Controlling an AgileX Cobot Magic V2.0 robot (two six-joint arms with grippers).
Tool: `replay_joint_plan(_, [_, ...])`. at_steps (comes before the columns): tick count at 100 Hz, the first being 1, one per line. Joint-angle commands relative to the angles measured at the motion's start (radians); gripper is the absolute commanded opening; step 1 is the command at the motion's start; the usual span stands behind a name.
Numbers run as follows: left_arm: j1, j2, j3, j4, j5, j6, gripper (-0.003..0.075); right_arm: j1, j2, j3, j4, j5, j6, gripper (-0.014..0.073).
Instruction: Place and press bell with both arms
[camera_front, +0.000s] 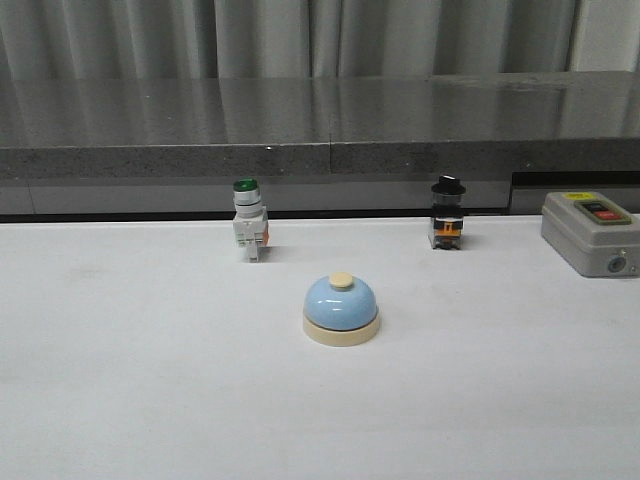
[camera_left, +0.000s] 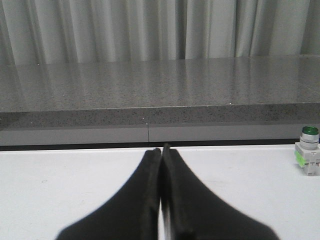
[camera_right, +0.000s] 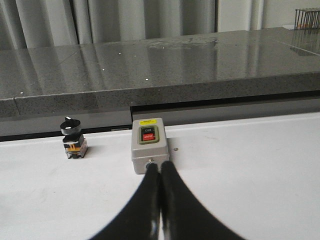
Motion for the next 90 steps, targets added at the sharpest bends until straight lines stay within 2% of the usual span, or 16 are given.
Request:
replay_joint_plan(1, [-0.004,-0.029,0.043,-0.001,-0.071,-0.002,-0.0020,-0.006,-0.014,-0.014,-0.007,-0.079,-0.004,-0.0060])
replay_joint_plan(71, [-0.004,-0.029,0.043,-0.001,-0.071,-0.002,-0.0020,-0.007,-0.013,-0.014,-0.038,-0.095,-0.004,-0.0060])
replay_joint_plan(90, [-0.004,-0.029,0.043,-0.001,-0.071,-0.002,-0.0020,-0.007,-0.013,-0.041,-0.006,-0.037,-0.002,-0.0060])
